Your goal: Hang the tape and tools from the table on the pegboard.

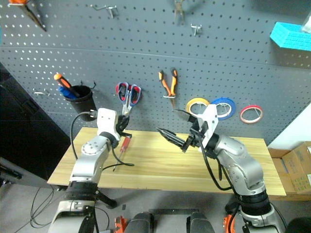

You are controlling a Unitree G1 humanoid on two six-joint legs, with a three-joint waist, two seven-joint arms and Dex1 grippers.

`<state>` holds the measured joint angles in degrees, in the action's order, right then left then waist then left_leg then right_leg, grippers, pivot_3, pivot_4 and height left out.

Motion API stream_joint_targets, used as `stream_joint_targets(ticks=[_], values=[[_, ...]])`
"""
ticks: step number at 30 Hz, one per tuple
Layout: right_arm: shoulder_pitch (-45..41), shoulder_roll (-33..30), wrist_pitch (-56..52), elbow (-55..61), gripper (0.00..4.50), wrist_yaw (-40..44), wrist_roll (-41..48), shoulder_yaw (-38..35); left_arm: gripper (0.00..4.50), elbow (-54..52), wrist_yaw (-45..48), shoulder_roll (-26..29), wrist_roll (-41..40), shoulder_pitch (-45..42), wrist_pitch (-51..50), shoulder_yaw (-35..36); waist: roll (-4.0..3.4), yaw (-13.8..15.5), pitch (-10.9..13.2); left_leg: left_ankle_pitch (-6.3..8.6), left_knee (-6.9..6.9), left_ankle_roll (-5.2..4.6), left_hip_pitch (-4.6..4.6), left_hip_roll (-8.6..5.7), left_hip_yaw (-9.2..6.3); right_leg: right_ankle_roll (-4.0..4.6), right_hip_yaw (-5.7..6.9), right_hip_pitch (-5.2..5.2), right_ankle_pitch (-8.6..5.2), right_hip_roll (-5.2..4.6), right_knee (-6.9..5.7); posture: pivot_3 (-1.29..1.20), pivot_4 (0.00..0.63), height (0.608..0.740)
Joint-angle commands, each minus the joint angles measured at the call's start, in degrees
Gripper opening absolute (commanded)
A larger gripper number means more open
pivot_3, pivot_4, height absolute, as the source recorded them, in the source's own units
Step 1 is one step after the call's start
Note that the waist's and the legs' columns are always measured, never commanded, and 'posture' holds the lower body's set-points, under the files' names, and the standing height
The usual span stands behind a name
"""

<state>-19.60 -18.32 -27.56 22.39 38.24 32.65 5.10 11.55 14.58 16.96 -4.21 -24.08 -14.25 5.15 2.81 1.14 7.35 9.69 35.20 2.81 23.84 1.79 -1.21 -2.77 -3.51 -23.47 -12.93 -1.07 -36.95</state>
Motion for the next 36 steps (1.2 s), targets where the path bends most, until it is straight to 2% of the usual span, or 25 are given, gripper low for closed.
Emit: stream_joint_targets(ticks=[1, 7, 18, 23, 26, 31, 36], values=[[-0.38, -0.37, 0.88, 2.73, 4.50, -0.40, 0.21, -0.98, 2.47, -2.84, 0.37, -0.67, -0.54, -0.27, 1.42, -0.28, 0.00, 0.00, 0.00, 0.00, 0.00, 0.00, 0.00, 0.00, 0.00, 0.00, 0.00, 0.00, 0.00, 0.00, 0.00, 0.07, 0.071, 0.740], [-0.17, -0.92, 0.88, 2.87, 4.50, 0.19, 0.20, -0.67, 4.43, -3.49, 0.08, -0.27, -0.42, 0.90, 0.94, 0.20, 0.00, -0.05, 0.00, 0.00, 0.00, 0.00, -0.01, 0.00, 0.00, 0.00, -0.01, 0.00, 0.00, 0.00, -0.01, 0.08, 0.079, 0.740], [0.00, -1.00, 0.40, 2.63, 4.50, 0.52, 0.15, 0.64, 4.47, -8.95, -0.60, 2.62, -0.07, 7.19, -4.37, 1.82, -0.04, -0.17, 0.04, 0.01, -0.01, 0.00, -0.03, 0.03, 0.00, 0.02, -0.03, -0.01, -0.02, 0.00, 0.00, 0.09, 0.107, 0.740], [-0.46, -4.52, 3.23, -2.04, 4.50, 1.27, -11.68, 9.65, 4.47, -6.06, -0.03, 6.59, 1.92, 8.97, -8.88, 1.34, -0.15, -0.15, 0.20, 0.01, -0.01, 0.00, -0.03, 0.05, 0.01, 0.05, -0.02, -0.05, -0.03, -0.01, 0.01, 0.10, 0.137, 0.740], [-2.27, -1.61, 2.66, -3.85, 4.50, 0.31, -12.29, 11.21, 4.47, -4.22, -0.83, 7.54, 2.65, 7.33, -11.50, 1.02, -0.35, -0.06, 0.66, 0.01, -0.01, 0.00, -0.02, 0.05, 0.02, 0.06, -0.02, -0.09, -0.04, -0.04, 0.01, 0.10, 0.159, 0.740], [-6.25, -2.88, 3.60, -7.53, 4.50, 3.37, -19.07, 17.24, 4.47, -1.18, -1.52, 7.31, 2.90, 3.43, -17.24, 0.72, -0.44, 0.25, 2.13, 0.01, -0.01, 0.00, 0.04, 0.04, -0.05, 0.06, 0.02, -0.16, -0.04, -0.05, 0.00, 0.10, 0.206, 0.740], [-7.82, -3.25, 1.74, -8.33, 4.50, 4.13, -19.34, 15.92, 4.47, 2.93, -1.56, 7.00, 3.19, -0.48, -20.04, -0.14, -0.55, 0.17, 4.36, 0.01, -0.03, -0.01, 0.23, 0.03, -0.06, 0.10, 0.04, -0.26, -0.08, -0.09, 0.04, 0.08, 0.270, 0.740]])
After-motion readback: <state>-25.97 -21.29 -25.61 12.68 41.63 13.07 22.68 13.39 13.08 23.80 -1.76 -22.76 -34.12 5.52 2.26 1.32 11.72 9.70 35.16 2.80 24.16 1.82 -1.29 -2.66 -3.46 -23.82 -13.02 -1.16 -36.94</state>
